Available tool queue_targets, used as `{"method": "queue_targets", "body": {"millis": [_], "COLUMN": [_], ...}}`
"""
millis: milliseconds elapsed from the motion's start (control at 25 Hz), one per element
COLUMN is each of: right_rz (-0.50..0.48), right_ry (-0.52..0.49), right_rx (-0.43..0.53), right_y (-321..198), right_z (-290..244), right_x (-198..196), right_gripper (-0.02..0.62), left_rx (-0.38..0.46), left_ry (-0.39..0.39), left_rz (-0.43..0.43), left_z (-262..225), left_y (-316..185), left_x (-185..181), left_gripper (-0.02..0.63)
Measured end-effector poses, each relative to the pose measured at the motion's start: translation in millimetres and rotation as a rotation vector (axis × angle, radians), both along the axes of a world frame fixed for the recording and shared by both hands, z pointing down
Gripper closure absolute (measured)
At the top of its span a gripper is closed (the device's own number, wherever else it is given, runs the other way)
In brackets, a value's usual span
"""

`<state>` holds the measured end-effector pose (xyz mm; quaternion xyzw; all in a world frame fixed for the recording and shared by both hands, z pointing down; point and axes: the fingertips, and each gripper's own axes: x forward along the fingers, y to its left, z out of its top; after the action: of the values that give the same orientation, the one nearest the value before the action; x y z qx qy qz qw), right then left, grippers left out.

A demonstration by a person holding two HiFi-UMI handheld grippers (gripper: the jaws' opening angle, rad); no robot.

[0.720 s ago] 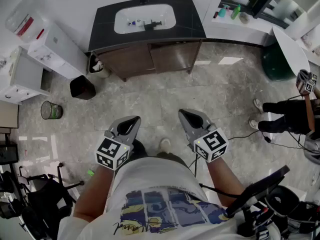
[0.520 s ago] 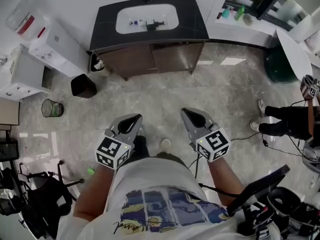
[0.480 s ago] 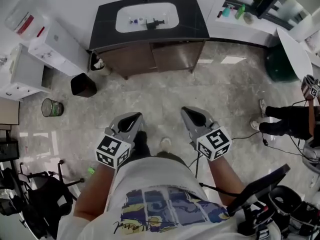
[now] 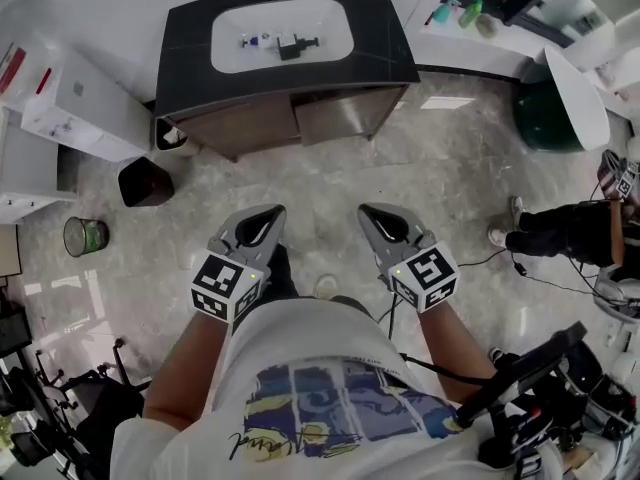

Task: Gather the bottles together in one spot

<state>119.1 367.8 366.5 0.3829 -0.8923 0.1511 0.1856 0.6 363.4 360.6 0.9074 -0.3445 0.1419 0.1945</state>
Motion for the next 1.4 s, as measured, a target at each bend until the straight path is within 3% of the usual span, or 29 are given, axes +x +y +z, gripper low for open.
{"method": "queue_targets", "body": {"millis": [440,680,1040,1400], "right_rz": [0.076,0.147,0.213,0.309], "right_ry": [-0.001,-0.034,-0.107,-0.324], "right_rx": [-0.028,-0.061,-0.099,-0.321], "right_y": [-99,-141,-230,-372], "right_z": [-6,-3,0,49], "right_x": [-69,-95,-114,-113], "right_gripper": [0.594,0.518,0.502,0.495], "left_rx": [0.001,0.012,0.024,0.023], "left_ry": [0.021,0.028,0.036,-0.02], "left_rz": [0.064,0.064,0.027,-0.037], "left_z": [-4,3,0,-1], "left_y": [-87,-122,-165,-243], "left_x": [-65,-99,-124,-129], "left_gripper": [0.604,0.603,0.568,0.566]}}
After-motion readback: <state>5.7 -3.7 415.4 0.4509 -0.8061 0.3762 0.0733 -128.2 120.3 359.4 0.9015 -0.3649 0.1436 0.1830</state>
